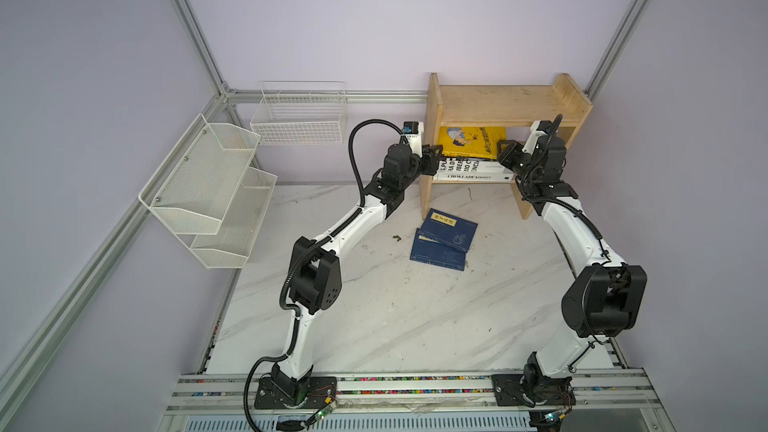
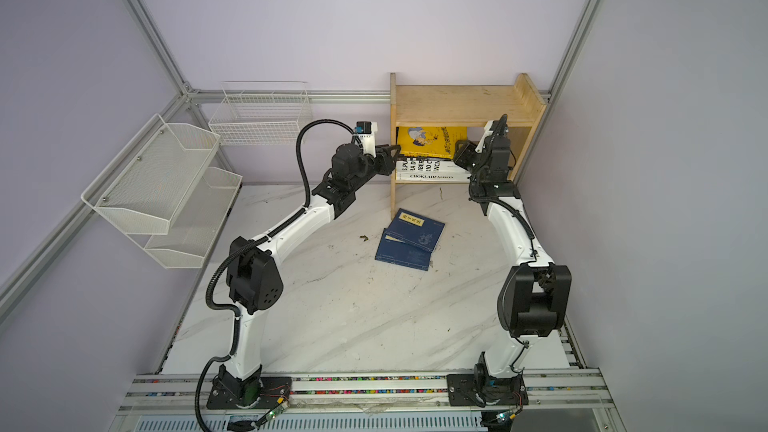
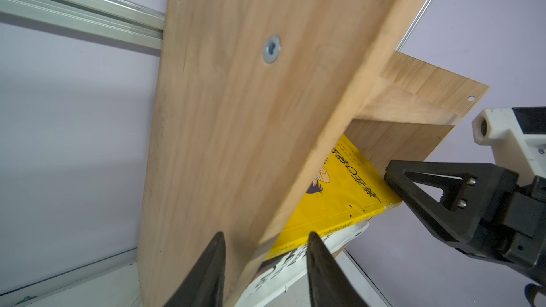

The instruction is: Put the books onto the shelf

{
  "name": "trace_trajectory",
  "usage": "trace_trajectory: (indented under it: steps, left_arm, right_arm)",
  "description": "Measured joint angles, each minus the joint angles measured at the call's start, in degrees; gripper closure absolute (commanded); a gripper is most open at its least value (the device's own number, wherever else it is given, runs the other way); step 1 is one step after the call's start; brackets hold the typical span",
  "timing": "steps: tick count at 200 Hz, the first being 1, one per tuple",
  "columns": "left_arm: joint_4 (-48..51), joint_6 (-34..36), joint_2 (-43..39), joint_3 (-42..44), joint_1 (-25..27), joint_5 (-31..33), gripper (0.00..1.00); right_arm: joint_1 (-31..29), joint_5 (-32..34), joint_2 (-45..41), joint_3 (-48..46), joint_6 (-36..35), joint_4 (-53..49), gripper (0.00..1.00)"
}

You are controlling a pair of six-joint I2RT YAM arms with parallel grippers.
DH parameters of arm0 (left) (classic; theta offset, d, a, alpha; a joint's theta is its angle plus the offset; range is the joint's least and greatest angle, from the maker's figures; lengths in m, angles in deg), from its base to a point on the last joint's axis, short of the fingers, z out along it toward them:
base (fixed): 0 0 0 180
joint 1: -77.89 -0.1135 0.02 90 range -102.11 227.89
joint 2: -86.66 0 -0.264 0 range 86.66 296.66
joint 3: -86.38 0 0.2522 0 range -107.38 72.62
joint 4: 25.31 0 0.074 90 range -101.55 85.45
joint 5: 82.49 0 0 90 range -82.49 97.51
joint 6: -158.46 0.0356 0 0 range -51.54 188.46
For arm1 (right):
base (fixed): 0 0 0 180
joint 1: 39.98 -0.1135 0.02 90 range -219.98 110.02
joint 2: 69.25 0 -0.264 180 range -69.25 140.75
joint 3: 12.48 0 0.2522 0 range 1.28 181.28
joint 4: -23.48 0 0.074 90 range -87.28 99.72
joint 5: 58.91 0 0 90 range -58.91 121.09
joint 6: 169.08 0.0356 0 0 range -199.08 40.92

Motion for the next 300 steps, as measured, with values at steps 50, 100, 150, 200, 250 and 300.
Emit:
trace_trajectory:
  steps: [50, 100, 150, 200, 250, 300]
  left_arm:
    - [0.02, -0.15, 0.00, 0.31, 0.00, -0.04, 0.55]
    - [0.22, -0.15, -0.04, 1.38, 0.00, -0.02, 0.55]
    - [0.22, -0.20, -1.46, 3.93, 0.00, 0.00, 0.51]
    - [1.05, -1.42, -11.76, 16.20, 0.00, -1.84, 0.35]
    - [1.92, -4.72, -24.87, 33.62, 0.00, -4.37, 0.22]
    - [4.55, -8.50, -19.34, 36.74, 0.00, -11.65, 0.12]
  right_arm:
    - [-0.02, -2.34, 1.53, 0.00, 1.90, 4.00, 0.62]
    - [-0.02, -3.41, 2.49, 0.02, 2.43, 6.71, 0.51]
    - [-0.13, -1.40, 0.68, -0.02, -0.61, 6.14, 0.34]
    - [-0.09, 3.17, -9.79, -3.87, -2.05, 0.39, 0.32]
    - [-0.07, 4.96, -31.36, -23.37, 2.71, -7.69, 0.32]
    - [-0.07, 0.39, -42.82, -46.27, 10.19, -8.61, 0.31]
